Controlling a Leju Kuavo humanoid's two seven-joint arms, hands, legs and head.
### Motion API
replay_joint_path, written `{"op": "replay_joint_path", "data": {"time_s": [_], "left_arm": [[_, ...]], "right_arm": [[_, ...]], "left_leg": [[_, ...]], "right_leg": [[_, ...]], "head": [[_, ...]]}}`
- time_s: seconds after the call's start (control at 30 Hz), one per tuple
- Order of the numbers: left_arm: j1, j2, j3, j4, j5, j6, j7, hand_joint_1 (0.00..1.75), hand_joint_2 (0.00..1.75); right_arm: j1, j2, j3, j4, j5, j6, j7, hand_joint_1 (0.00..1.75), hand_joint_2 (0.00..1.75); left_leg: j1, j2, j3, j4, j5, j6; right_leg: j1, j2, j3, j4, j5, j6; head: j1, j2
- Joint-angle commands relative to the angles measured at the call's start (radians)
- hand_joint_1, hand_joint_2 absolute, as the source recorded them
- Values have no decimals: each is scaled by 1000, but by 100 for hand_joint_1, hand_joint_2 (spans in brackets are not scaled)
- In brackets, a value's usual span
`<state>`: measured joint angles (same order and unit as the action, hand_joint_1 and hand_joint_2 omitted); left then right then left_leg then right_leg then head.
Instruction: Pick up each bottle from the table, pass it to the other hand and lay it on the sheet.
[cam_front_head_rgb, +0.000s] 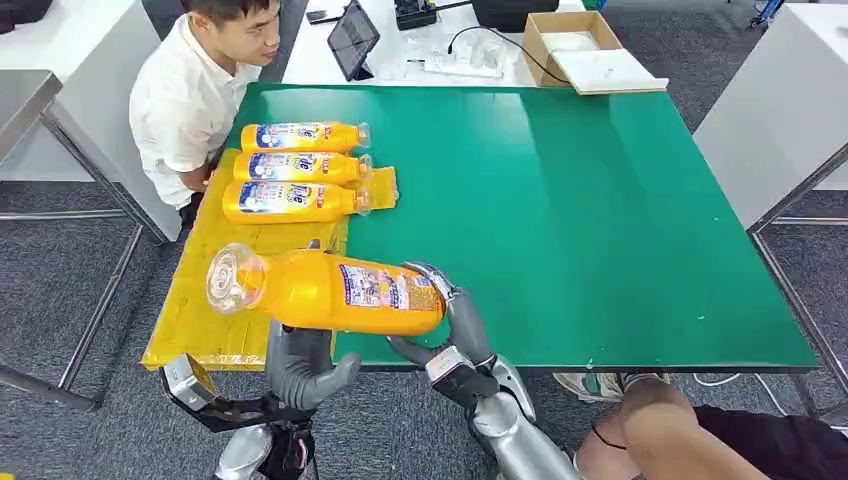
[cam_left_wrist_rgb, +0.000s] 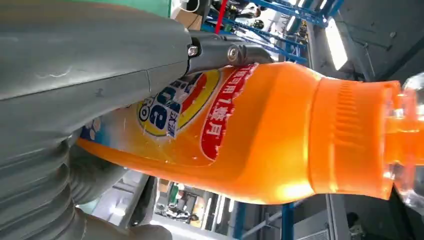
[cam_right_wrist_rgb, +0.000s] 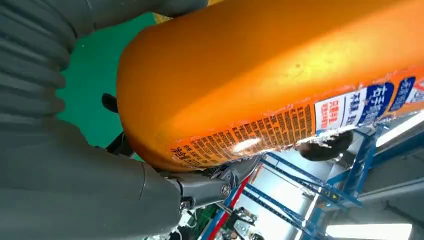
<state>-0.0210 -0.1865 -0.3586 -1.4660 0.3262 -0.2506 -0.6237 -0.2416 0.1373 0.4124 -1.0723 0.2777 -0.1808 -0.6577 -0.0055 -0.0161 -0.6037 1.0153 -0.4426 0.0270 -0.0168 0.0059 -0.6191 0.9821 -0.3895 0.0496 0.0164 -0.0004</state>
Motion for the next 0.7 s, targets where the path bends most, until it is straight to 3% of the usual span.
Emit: {"op": "replay_joint_path", "data": {"time_s": [0.03,0.7], "left_arm": [[-36,31,-29,64,2,-12,5,0,175],[-58,28,-35,72,-4,-40,-1,0,175]], "right_arm": [[-54,-3,54,85,-3,14,-7,175,175],[-60,35,122,208,-24,69,12,175,175]], "left_leg": [[1,2,3,-1,-1,-1],[1,2,5,-1,-1,-2]], "right_leg": [[1,1,3,-1,-1,-2],[1,0,5,-1,-2,-2]], "head": [[0,0],[0,0]]}}
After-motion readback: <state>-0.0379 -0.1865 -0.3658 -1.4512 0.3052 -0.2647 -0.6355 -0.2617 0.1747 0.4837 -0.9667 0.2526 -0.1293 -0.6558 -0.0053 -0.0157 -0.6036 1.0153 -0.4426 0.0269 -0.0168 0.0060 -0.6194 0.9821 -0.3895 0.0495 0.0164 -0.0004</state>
